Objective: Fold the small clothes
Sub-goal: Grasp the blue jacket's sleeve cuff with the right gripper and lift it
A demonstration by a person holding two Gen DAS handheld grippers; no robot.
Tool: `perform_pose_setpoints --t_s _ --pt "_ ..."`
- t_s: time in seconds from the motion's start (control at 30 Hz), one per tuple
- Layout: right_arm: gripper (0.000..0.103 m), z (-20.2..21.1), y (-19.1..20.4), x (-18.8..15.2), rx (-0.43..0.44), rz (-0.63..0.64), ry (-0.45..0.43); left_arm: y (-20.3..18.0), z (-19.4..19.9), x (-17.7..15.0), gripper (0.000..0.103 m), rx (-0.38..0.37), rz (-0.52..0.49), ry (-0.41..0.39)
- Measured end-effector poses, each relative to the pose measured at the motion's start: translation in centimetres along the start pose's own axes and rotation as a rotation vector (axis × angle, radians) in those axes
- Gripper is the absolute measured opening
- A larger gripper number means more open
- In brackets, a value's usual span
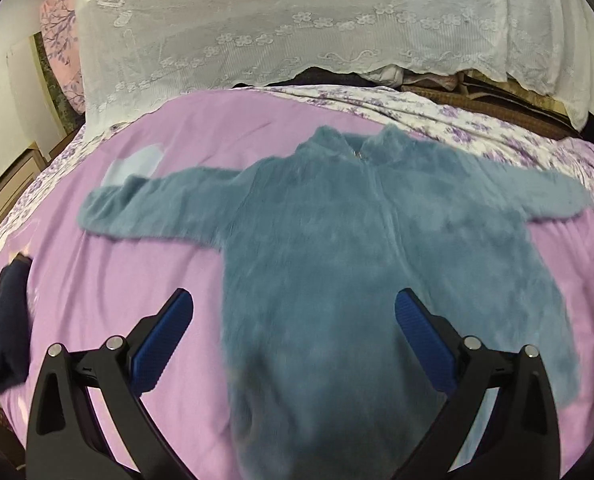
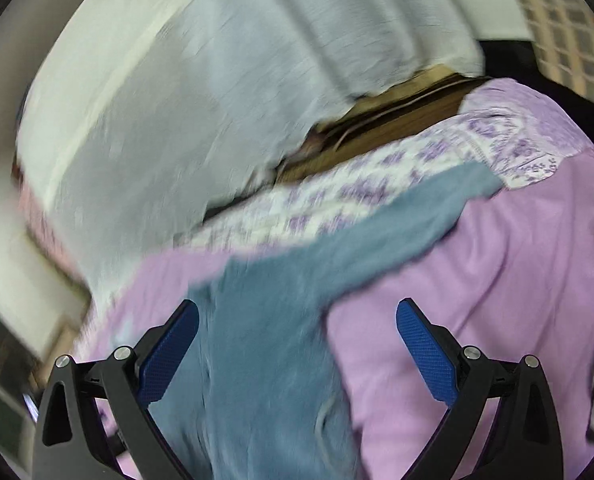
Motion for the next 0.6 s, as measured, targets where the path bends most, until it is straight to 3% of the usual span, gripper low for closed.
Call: perform_pose_setpoints --t_s 0.13,0.33,0.43,0.6 --pt "0.095 -2.7 -4.1 3.6 0.004 -0.175 -0.012 0.6 -2.2 3.4 0.099 0.021 0.040 -0.004" --pt "0.066 -8.6 -9.6 4.8 -0.002 -0.325 0.065 1.3 -6.7 6.2 0.099 0.051 0.066 0.025" --pt "0.061 -10.8 -12.0 4.7 -0.041 -0.374 0.086 2.3 -9.9 6.2 0.099 0.057 0.088 0.061" --pt "0.061 -13.6 -14.2 5.7 -0.103 -0.444 0.088 4.6 -16.2 3.9 0.099 -0.006 0.193 0.203"
Point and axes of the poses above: each gripper's, at about its wrist camera, not at the fingertips, and z roughly against the way its jaws point, y to its left, x to its top, the point moved 2 cm from there along -z, roughly the way its jaws point, and after that the axes turned 12 degrees about -x, right-handed, at the moved point
